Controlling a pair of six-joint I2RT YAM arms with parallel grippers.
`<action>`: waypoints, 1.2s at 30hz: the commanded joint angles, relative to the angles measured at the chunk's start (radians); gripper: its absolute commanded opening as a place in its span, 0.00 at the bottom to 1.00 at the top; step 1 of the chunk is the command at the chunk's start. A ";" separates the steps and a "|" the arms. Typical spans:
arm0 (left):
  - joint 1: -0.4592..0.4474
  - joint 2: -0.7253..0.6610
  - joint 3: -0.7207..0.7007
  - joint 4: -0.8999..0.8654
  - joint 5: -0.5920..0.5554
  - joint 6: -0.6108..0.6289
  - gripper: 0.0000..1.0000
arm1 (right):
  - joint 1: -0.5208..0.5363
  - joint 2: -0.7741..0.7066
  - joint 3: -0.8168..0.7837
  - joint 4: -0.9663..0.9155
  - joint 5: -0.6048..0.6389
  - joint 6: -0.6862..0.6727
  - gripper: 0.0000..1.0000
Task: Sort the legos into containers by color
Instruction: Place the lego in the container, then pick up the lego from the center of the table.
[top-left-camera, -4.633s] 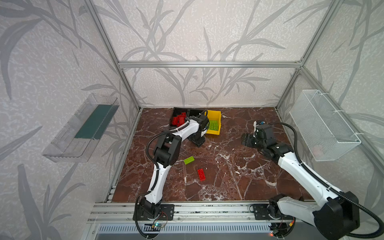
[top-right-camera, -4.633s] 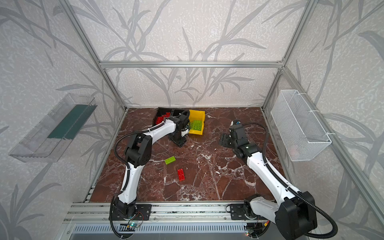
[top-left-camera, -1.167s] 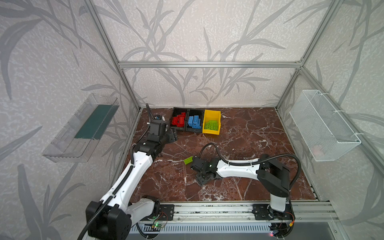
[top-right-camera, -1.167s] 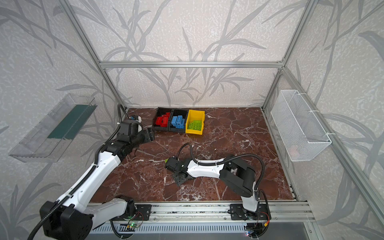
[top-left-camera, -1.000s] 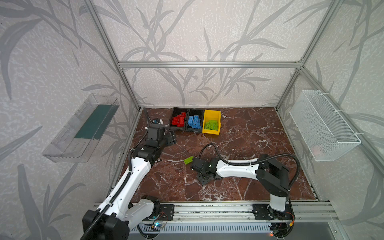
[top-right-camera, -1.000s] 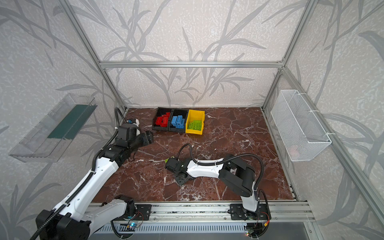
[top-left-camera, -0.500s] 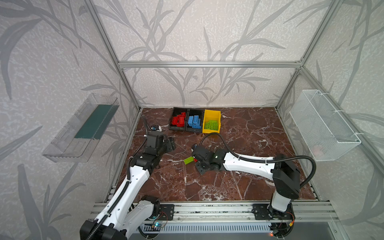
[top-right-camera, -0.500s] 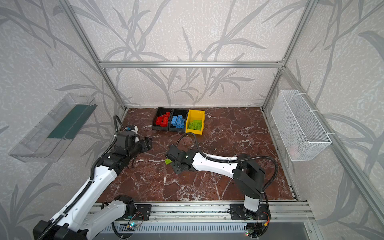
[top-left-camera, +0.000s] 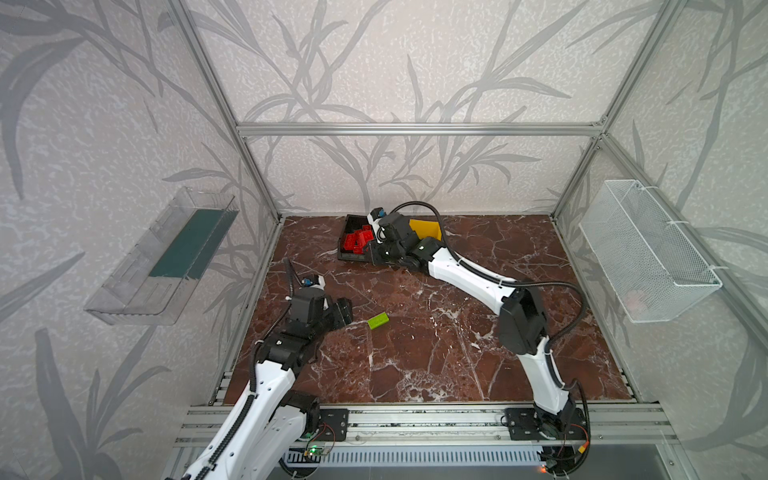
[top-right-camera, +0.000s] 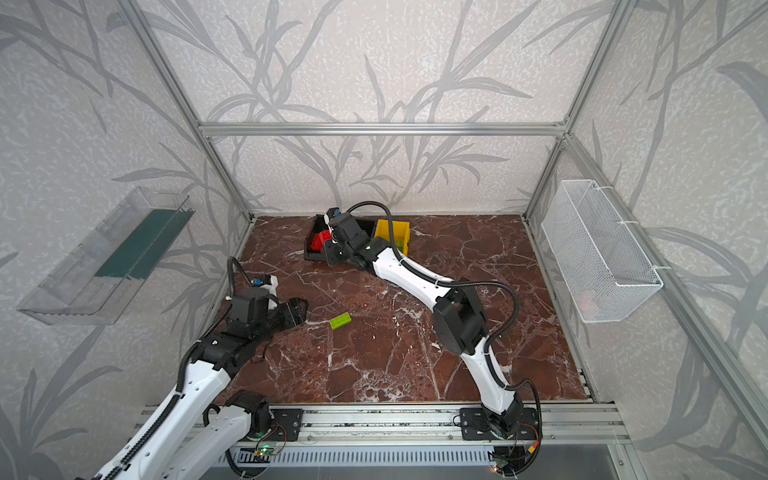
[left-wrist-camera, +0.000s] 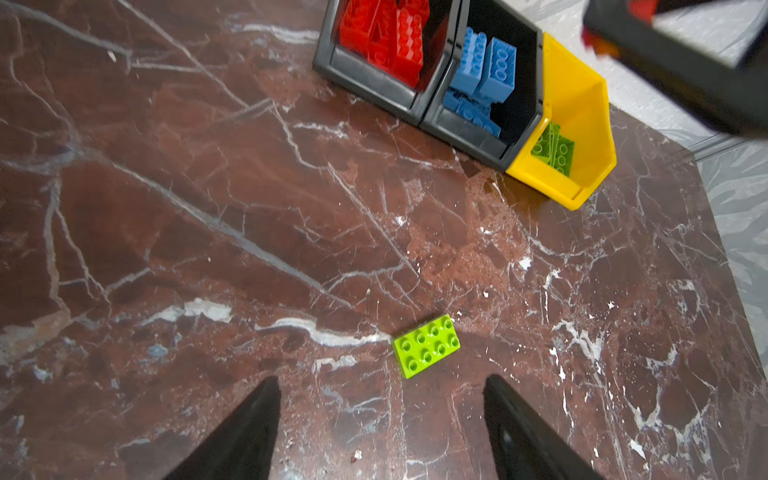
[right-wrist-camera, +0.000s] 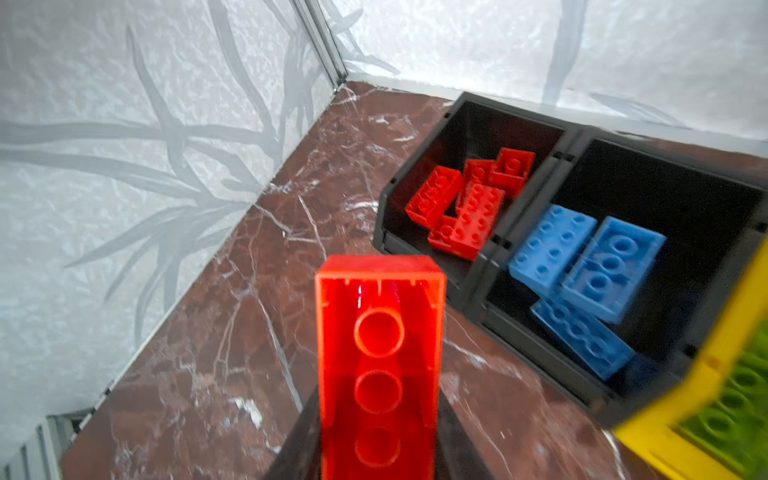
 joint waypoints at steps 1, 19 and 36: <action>-0.016 -0.033 -0.014 -0.034 0.003 -0.040 0.78 | -0.020 0.184 0.229 0.028 -0.090 0.075 0.33; -0.068 -0.011 0.019 -0.107 -0.042 -0.032 0.80 | -0.085 0.466 0.574 0.159 -0.064 0.281 0.99; -0.273 0.333 0.163 -0.096 -0.174 0.134 0.84 | -0.114 -0.424 -0.347 0.246 -0.087 -0.028 1.00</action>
